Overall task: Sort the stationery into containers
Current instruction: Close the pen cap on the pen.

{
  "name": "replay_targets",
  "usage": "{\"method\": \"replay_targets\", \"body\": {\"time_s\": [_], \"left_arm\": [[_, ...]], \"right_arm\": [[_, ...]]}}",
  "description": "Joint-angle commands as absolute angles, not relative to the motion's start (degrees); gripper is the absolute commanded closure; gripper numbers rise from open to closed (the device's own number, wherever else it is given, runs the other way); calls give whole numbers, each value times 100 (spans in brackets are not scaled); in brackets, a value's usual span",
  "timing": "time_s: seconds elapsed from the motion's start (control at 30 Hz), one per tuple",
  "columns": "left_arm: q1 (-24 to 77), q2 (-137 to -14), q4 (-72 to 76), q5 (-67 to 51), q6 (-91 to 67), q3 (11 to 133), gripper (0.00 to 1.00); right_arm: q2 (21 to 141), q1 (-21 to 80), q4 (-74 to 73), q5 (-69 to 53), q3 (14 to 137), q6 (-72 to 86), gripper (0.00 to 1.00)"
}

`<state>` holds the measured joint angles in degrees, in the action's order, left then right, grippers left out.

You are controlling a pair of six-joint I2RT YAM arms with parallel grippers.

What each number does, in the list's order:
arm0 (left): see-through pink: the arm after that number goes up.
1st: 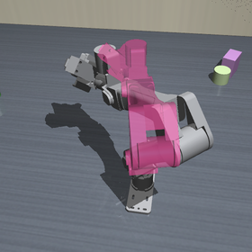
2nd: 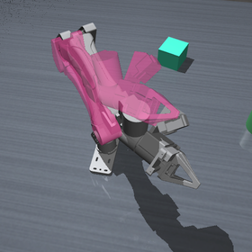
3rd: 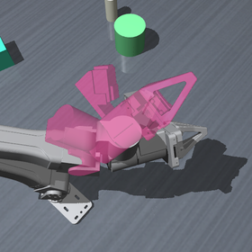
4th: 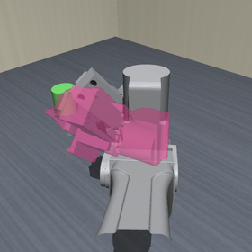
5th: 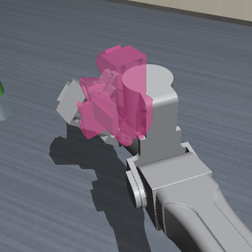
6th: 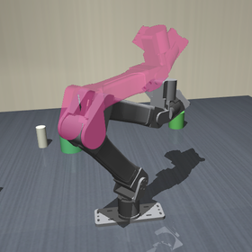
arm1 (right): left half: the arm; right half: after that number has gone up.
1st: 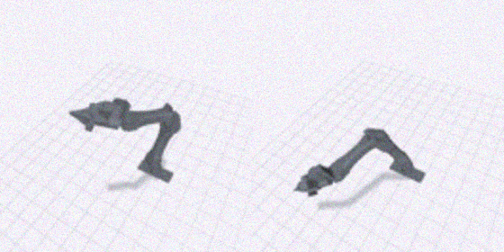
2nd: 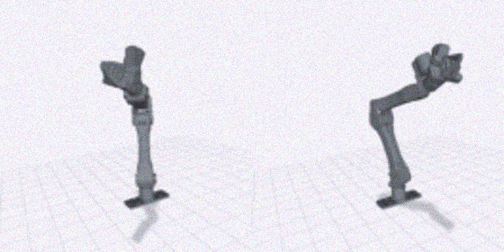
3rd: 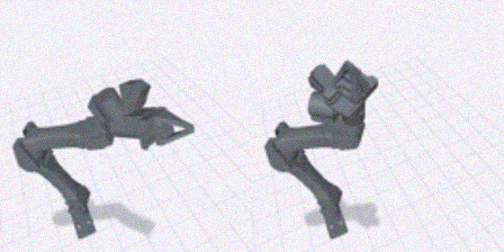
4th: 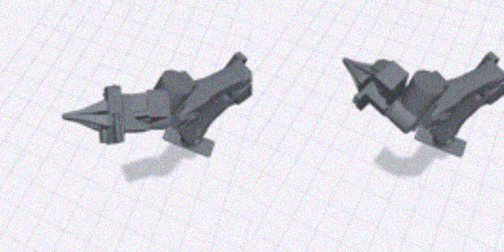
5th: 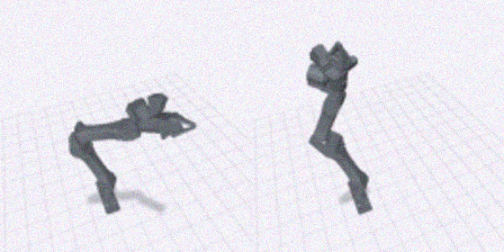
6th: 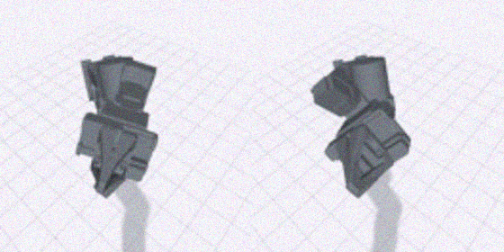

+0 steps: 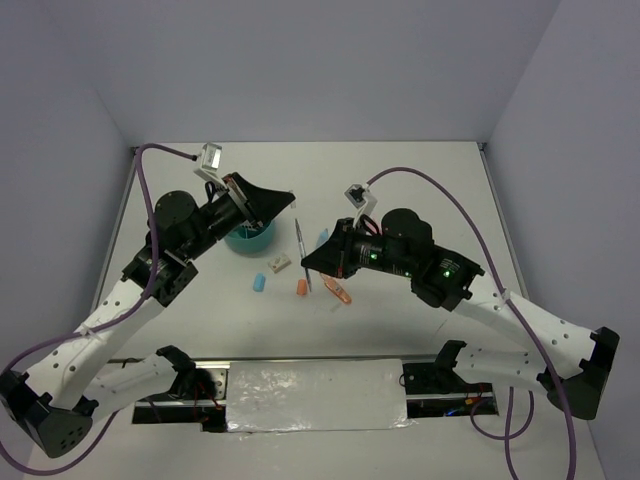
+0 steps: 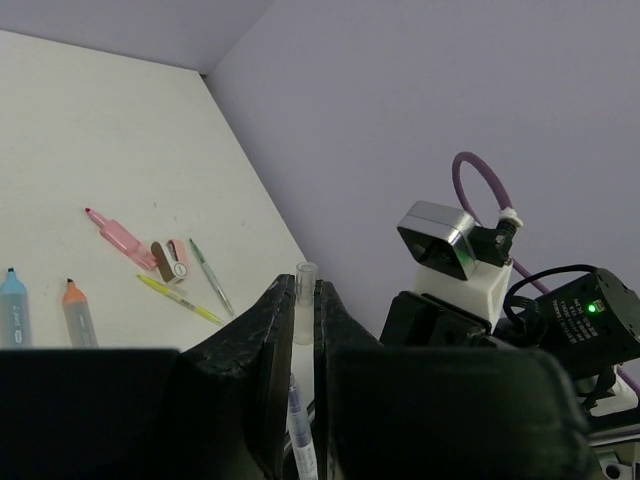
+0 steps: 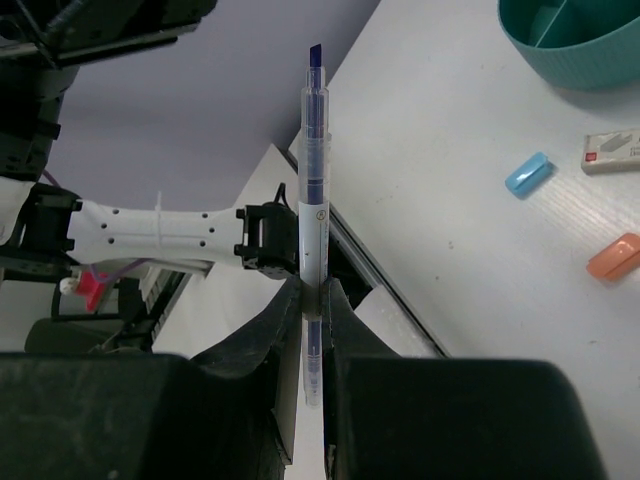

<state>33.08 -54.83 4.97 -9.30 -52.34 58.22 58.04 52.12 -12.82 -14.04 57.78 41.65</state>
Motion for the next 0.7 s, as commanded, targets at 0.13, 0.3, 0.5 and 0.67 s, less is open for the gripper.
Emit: {"method": "replay_targets", "body": {"time_s": [0.13, 0.3, 0.5, 0.67], "left_arm": [[3278, -5423, 905, -1098, -5396, 5810, 100], [3270, -5441, 923, -1090, -5432, 5792, 100], [3278, -5484, 993, -1134, -5467, 5731, 100], [3270, -5528, 1037, -1169, -5493, 5678, 100]], "right_arm": [[5853, 5247, -1204, -1143, 6240, 3876, 100], [5871, 5247, -1213, -1116, 6258, 3885, 100], [5889, 5247, -1230, -1090, 6249, 3876, 100], [5897, 5247, -1283, -1020, 6310, 3841, 100]]}}
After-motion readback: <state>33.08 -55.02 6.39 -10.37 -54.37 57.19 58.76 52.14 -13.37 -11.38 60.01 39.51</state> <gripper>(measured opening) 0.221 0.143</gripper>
